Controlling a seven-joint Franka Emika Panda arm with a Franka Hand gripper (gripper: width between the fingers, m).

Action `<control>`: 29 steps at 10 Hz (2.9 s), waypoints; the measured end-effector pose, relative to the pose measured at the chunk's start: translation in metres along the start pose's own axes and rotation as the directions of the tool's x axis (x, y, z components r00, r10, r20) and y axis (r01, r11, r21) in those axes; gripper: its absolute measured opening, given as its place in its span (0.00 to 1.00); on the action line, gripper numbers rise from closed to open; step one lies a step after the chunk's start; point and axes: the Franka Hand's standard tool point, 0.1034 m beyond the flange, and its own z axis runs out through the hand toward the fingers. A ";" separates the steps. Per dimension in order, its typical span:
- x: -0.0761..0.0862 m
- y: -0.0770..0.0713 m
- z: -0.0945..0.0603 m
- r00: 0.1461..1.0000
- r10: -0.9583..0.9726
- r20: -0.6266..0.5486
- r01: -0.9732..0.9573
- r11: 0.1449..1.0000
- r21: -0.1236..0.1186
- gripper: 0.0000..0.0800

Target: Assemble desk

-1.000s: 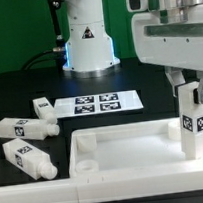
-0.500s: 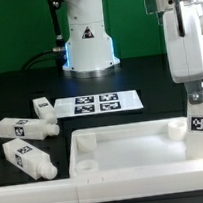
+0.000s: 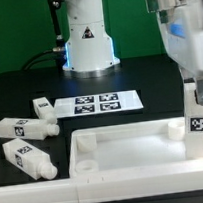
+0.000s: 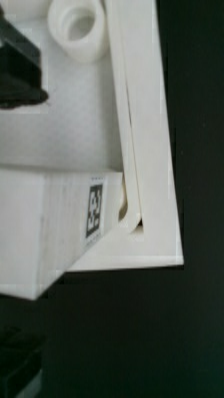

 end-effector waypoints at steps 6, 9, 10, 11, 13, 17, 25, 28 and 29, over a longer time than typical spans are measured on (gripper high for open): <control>-0.005 0.003 0.005 0.775 -0.632 -0.023 0.631 0.775 -0.042 0.81; 0.003 0.001 0.009 0.598 -0.802 -0.014 0.800 0.597 -0.054 0.81; 0.003 0.001 0.010 0.614 -0.789 -0.014 0.788 0.614 -0.054 0.81; 0.003 0.001 0.010 0.622 -0.783 -0.015 0.781 0.622 -0.054 0.60; 0.005 0.002 0.010 0.706 -0.708 -0.021 0.706 0.706 -0.053 0.36; 0.003 0.004 0.010 0.990 -0.139 -0.027 0.137 0.989 -0.050 0.36; 0.004 0.001 0.005 0.995 0.104 0.006 -0.104 0.994 -0.013 0.73; 0.010 0.000 -0.014 1.000 0.009 0.013 -0.009 1.000 0.008 0.81; 0.010 0.000 -0.011 1.000 0.004 0.011 -0.004 1.000 0.004 0.81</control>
Offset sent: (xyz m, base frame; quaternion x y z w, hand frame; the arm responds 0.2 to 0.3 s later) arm 0.0000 0.0000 0.0000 0.0000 0.0000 -0.1938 0.9810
